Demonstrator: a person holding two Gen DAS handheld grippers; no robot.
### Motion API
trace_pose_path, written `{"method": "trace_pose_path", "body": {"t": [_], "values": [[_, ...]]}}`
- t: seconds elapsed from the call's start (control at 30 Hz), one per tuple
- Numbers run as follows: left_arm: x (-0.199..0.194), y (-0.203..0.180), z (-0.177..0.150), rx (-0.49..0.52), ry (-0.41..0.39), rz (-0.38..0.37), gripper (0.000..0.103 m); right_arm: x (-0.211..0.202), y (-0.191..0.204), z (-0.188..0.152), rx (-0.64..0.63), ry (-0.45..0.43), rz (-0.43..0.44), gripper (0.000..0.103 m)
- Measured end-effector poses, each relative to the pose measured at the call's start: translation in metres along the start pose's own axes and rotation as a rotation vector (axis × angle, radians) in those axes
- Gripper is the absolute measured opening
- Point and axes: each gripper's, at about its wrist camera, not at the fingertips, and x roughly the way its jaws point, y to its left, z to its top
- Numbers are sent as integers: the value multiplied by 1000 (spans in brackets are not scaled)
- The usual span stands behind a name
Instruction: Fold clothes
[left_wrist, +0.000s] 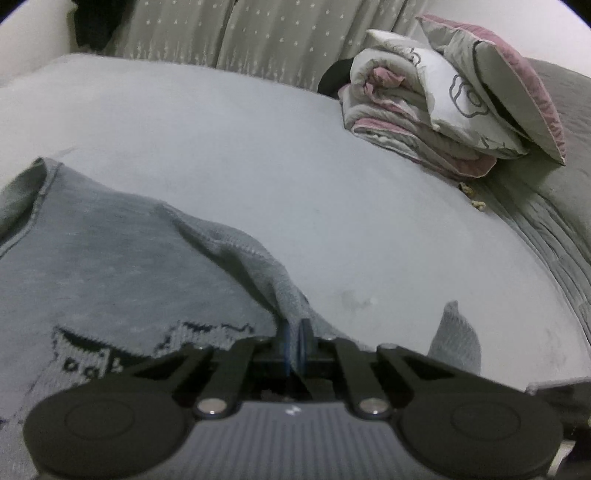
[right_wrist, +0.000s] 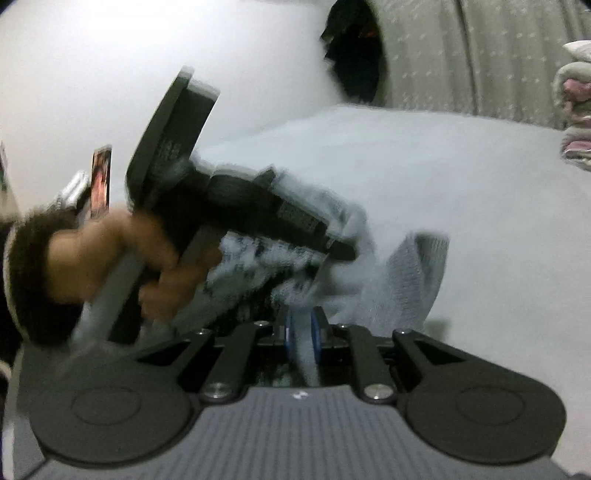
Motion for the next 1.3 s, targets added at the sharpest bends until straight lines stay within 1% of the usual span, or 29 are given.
{"method": "trace_pose_path", "body": {"t": [0.07, 0.1, 0.13, 0.17, 0.2, 0.33, 0.4, 0.43, 0.5, 0.57, 0.63, 0.67, 0.73, 0.77, 0.8, 0.83, 0.9, 0.97, 1.07, 1.1, 1.13, 1.2, 1.23, 1.3], "values": [[-10, 4, -3, -11, -14, -13, 4, -8, -3, 4, 24, -49, -27, 19], [-15, 5, -6, -16, -20, -19, 4, -10, -3, 5, 28, -65, -51, 25], [-19, 7, -8, -20, -22, -24, 4, -10, -5, 4, 29, -68, -74, 39], [-21, 9, -11, -19, -22, -24, 4, -9, -6, 4, 29, -63, -97, 45], [-23, 10, -13, -15, -20, -20, 4, -9, -7, 3, 30, -58, -120, 48], [-22, 16, -23, -6, 12, -11, 4, -2, -13, 0, 19, 27, -247, 48], [-23, 17, -27, 8, 23, -13, 5, 1, -20, -4, 37, 66, -277, 48], [-23, 17, -27, 21, 28, -13, 5, -1, -24, -6, 57, 69, -273, 50], [-24, 17, -28, 37, 37, -12, 5, -8, -32, -6, 110, 42, -257, 51], [-23, 16, -28, 42, 39, -11, 5, -19, -40, -5, 178, -20, -235, 53], [-22, 15, -29, 55, 34, -8, 5, -19, -50, -3, 273, -98, -232, 59], [-22, 13, -31, 67, 29, -3, 5, -17, -54, -4, 316, -123, -235, 59], [-23, 11, -34, 92, 19, 6, 5, -7, -58, -7, 366, -124, -251, 59], [-22, 9, -34, 103, 15, 10, 5, 2, -56, -8, 358, -98, -268, 59], [-22, 7, -34, 112, 12, 13, 5, 11, -54, -10, 345, -70, -284, 58], [-22, 6, -34, 120, 10, 16, 5, 20, -52, -11, 331, -44, -293, 39], [-21, 5, -33, 123, 12, 21, 6, 28, -48, -10, 309, -22, -295, 11], [-21, 4, -31, 129, 17, 29, 7, 18, -48, -6, 297, -59, -296, 10], [-20, 0, -27, 145, 28, 41, 10, -15, -49, -4, 303, -195, -342, 9], [-19, -2, -26, 148, 30, 42, 11, -27, -51, -4, 315, -252, -341, 9], [-18, -3, -25, 150, 33, 43, 15, -39, -55, -5, 326, -309, -330, 9], [-18, -5, -23, 150, 41, 44, 18, -58, -61, -7, 335, -396, -295, 9], [-18, -6, -21, 150, 45, 46, 21, -65, -63, -9, 334, -424, -281, 9], [-19, -8, -16, 146, 49, 53, 30, -72, -67, -8, 317, -421, -269, 9]]}}
